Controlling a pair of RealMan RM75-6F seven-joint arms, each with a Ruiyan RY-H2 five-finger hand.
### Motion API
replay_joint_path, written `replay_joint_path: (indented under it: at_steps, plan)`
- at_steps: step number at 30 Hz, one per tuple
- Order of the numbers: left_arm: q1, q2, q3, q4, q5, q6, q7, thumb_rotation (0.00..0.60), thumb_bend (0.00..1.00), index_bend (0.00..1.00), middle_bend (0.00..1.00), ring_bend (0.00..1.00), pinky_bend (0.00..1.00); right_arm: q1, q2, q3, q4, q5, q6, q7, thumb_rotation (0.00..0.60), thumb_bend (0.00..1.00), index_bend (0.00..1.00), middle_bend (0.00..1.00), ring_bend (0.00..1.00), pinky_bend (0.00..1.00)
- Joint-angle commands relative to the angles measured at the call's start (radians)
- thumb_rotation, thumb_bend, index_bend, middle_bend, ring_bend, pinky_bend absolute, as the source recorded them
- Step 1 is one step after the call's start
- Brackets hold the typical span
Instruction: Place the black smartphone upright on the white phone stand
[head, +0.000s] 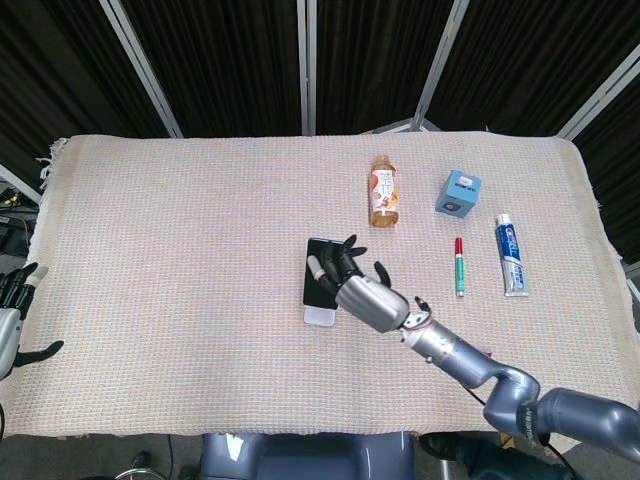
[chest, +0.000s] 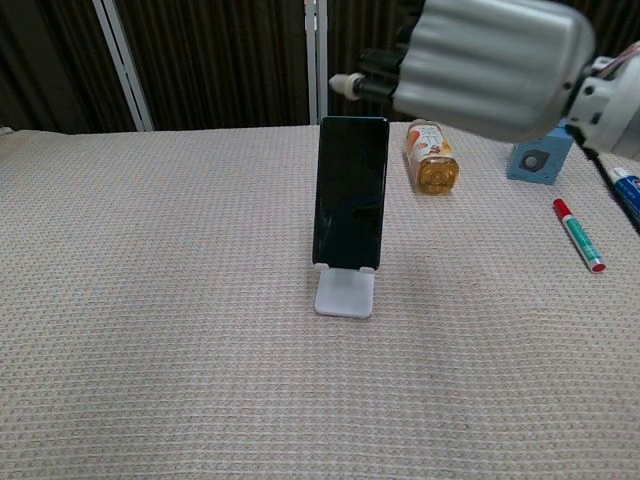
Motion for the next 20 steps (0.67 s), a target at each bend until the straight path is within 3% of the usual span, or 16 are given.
replay_joint_path:
  at_steps: [1, 9, 14, 20]
  plan:
    - [0.004, 0.005, 0.004, -0.003, 0.02, 0.012, -0.024, 0.6, 0.0, 0.0, 0.0, 0.0, 0.0, -0.131, 0.067, -0.004, -0.065, 0.076, 0.145, 0.15, 0.6, 0.1, 0.11, 0.21, 0.43, 0.24]
    - [0.018, -0.004, 0.014, 0.019, 0.083, 0.063, -0.079, 0.6, 0.0, 0.0, 0.0, 0.0, 0.0, -0.318, 0.081, -0.053, 0.007, 0.158, 0.342, 0.548, 0.6, 0.02, 0.07, 0.14, 0.29, 0.04]
    - [0.036, -0.024, 0.022, 0.055, 0.147, 0.133, -0.105, 0.6, 0.0, 0.0, 0.0, 0.0, 0.0, -0.45, 0.109, -0.121, -0.018, 0.28, 0.343, 0.78, 0.6, 0.0, 0.0, 0.0, 0.02, 0.0]
    - [0.046, -0.02, 0.029, 0.054, 0.162, 0.151, -0.109, 0.6, 0.0, 0.0, 0.0, 0.0, 0.0, -0.505, 0.144, -0.152, -0.082, 0.329, 0.32, 0.828, 0.6, 0.0, 0.0, 0.0, 0.0, 0.0]
